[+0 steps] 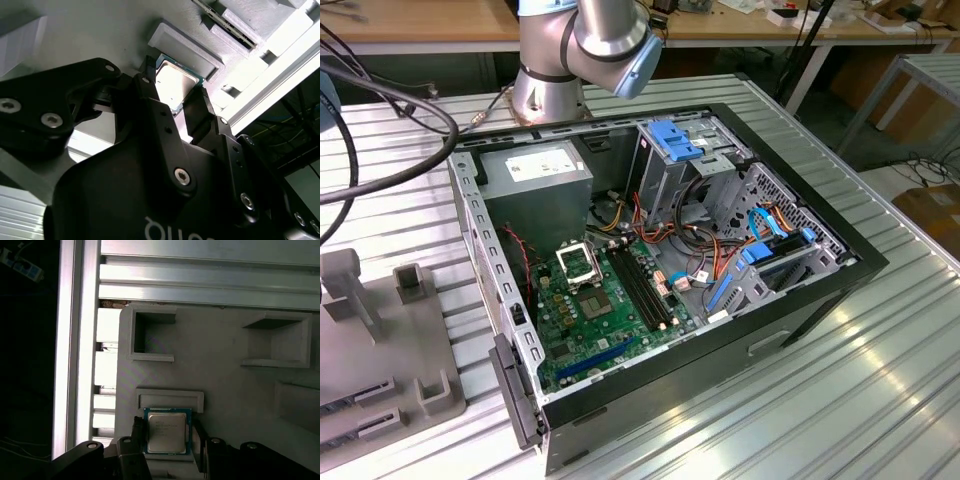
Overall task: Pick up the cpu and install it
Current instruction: 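Reach for the cpu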
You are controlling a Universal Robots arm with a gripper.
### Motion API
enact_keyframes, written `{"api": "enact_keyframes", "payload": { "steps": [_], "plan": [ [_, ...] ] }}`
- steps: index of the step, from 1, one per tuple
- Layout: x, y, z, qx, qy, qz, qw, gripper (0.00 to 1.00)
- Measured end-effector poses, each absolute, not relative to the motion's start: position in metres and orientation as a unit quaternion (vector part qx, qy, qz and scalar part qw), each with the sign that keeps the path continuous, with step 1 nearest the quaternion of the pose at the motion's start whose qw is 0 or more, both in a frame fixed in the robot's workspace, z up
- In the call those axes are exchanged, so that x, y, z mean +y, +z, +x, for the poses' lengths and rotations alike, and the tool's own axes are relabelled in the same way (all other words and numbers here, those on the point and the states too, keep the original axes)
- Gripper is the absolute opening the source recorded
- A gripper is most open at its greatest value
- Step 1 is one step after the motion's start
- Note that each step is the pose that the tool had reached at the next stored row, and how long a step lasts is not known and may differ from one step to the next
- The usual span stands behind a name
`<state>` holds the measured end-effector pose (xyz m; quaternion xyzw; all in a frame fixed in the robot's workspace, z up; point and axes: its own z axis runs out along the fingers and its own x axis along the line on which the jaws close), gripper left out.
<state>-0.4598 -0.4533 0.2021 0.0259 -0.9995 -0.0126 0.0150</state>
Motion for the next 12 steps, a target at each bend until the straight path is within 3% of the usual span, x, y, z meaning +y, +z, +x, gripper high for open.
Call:
{"api": "enact_keyframes", "payload": {
  "steps": [12],
  "plan": [
    [-0.4533,0.2077,-0.4598,-0.999,-0.013,0.026,0.015,0.47]
  ]
}}
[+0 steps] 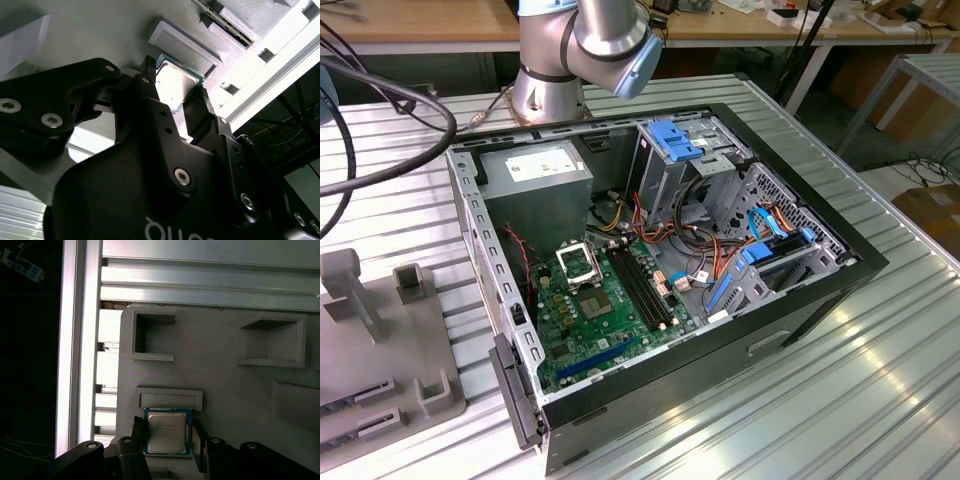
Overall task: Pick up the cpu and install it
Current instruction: 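Reach for the cpu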
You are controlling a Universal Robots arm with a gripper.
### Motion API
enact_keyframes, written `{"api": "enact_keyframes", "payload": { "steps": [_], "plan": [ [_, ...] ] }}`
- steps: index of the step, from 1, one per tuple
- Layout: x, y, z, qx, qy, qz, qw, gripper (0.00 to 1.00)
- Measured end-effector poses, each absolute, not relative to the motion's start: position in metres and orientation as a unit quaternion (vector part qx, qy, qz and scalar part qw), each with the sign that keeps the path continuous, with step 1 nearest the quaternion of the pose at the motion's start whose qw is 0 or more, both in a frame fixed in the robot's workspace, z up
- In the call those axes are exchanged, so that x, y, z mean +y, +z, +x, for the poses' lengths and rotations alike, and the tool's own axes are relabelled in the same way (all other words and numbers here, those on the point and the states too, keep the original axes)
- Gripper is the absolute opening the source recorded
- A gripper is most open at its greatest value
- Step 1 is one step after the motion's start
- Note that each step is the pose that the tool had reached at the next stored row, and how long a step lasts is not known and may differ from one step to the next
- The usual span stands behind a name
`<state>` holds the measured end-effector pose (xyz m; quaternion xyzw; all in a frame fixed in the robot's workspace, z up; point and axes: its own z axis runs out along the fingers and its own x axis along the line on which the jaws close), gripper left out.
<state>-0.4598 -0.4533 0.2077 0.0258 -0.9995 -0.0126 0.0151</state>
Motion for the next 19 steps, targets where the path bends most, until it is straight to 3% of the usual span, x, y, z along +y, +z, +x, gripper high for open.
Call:
{"api": "enact_keyframes", "payload": {
  "steps": [19],
  "plan": [
    [-0.4533,0.2148,-0.4598,-0.999,-0.013,0.026,0.015,0.47]
  ]
}}
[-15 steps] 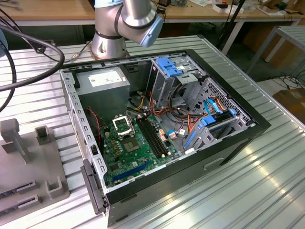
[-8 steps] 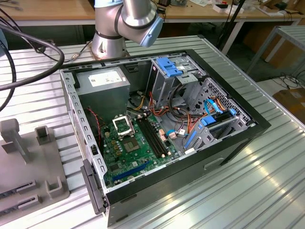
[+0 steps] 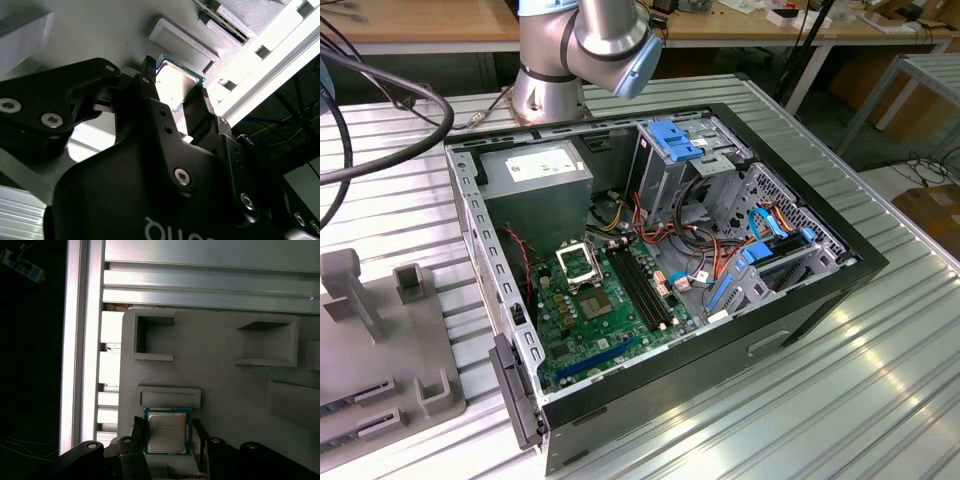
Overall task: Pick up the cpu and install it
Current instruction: 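Reach for the cpu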
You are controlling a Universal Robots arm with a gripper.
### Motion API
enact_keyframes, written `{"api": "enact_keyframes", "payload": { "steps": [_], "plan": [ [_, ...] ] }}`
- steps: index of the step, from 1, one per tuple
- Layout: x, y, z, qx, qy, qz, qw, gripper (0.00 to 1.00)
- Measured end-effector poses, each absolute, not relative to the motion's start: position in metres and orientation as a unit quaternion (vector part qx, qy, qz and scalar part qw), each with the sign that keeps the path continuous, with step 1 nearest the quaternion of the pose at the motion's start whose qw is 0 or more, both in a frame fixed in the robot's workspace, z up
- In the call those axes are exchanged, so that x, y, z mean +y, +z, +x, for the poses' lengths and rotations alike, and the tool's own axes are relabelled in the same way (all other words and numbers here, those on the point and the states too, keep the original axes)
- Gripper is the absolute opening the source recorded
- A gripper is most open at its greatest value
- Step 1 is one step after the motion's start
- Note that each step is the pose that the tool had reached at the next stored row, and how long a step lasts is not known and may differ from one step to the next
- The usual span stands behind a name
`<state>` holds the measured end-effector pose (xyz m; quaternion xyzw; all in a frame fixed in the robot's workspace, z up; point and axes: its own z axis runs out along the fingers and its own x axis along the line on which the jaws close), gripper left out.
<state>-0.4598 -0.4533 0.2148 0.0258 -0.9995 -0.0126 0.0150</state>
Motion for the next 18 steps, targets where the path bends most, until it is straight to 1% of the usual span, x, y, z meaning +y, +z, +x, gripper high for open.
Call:
{"api": "enact_keyframes", "payload": {
  "steps": [18],
  "plan": [
    [-0.4533,0.2209,-0.4598,-0.999,-0.013,0.026,0.015,0.47]
  ]
}}
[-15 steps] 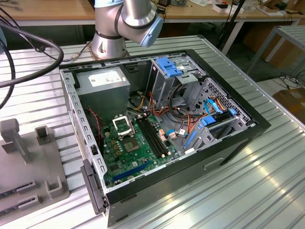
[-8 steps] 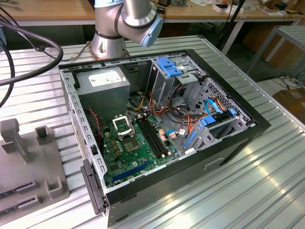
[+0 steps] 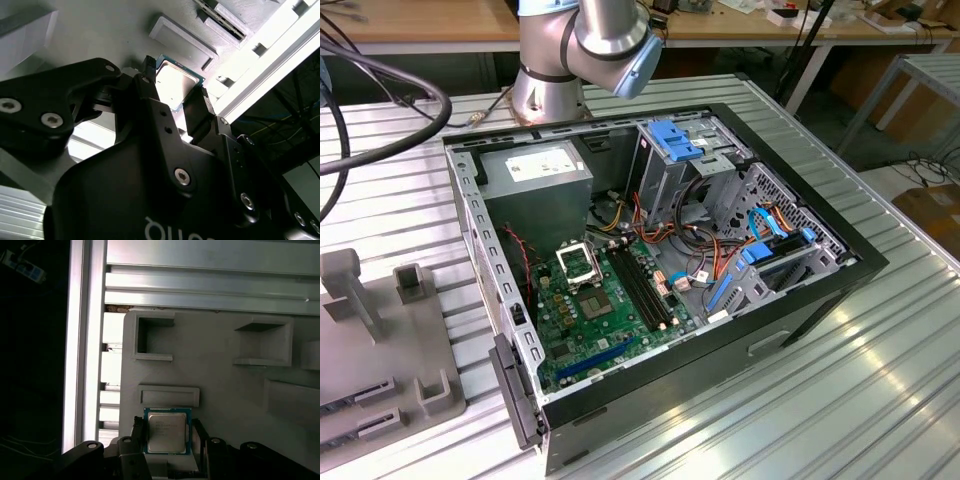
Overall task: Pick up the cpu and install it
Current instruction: 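Reach for the cpu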
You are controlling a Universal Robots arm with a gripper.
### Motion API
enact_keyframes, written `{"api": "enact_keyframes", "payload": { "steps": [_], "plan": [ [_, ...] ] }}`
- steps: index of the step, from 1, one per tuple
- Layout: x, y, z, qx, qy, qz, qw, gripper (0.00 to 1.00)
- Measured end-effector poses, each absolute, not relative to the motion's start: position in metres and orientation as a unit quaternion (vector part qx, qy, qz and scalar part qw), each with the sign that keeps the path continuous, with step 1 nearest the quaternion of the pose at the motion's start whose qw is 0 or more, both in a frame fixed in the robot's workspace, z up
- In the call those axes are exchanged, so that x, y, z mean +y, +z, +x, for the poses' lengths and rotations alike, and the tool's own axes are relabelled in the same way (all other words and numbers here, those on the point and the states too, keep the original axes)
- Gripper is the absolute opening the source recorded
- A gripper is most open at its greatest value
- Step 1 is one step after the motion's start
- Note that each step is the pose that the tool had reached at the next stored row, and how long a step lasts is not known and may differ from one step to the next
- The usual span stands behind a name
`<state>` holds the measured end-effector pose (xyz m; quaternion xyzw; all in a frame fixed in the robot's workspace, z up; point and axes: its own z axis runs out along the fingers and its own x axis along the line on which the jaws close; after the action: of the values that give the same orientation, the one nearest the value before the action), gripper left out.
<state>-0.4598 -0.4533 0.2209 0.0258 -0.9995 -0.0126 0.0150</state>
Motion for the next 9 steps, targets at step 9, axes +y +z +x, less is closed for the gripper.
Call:
{"api": "enact_keyframes", "payload": {
  "steps": [9],
  "plan": [
    [-0.4533,0.2238,-0.4598,-0.999,-0.013,0.026,0.015,0.47]
  ]
}}
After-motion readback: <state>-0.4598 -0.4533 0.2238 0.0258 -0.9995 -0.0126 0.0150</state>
